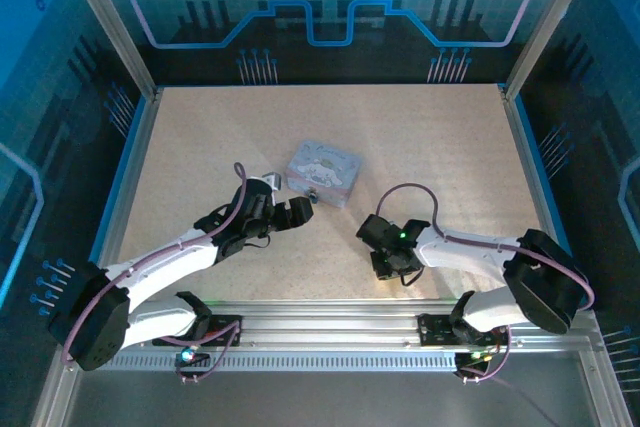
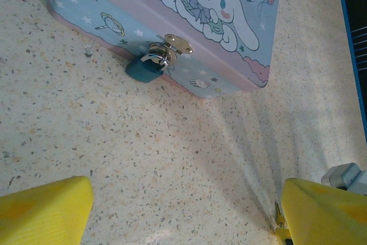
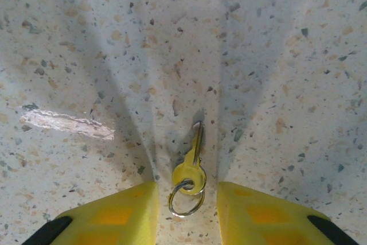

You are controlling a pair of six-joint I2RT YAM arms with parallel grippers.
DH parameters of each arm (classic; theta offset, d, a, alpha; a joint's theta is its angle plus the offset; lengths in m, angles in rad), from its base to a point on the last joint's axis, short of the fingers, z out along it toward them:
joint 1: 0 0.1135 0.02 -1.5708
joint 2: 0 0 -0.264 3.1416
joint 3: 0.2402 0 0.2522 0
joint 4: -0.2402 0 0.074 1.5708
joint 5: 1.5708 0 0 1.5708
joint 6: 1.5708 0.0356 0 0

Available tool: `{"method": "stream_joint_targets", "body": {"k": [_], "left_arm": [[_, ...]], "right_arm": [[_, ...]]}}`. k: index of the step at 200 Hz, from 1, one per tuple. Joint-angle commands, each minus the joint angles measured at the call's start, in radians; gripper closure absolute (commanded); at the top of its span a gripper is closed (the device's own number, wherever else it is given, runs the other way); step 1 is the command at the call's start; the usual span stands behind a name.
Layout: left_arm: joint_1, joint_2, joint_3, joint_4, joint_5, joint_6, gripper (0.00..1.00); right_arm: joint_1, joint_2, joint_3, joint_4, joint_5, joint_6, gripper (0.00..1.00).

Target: Unlock a padlock with a key

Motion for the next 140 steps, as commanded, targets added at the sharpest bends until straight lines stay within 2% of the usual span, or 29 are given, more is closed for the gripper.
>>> {"method": "stream_joint_targets", "body": {"k": [1, 140], "left_arm": [[-0.004, -0.016, 0.002, -0.029, -0.018, -0.008, 0.13], [-0.004, -0.007, 0.006, -0.031, -0.017, -0.01, 0.11]], "right_arm": [[0.016, 0.013, 0.011, 0.003, 0.015, 0.017, 0.69], [0.016, -0.011, -0.004, -0.004, 0.027, 0.029, 0.86]]}}
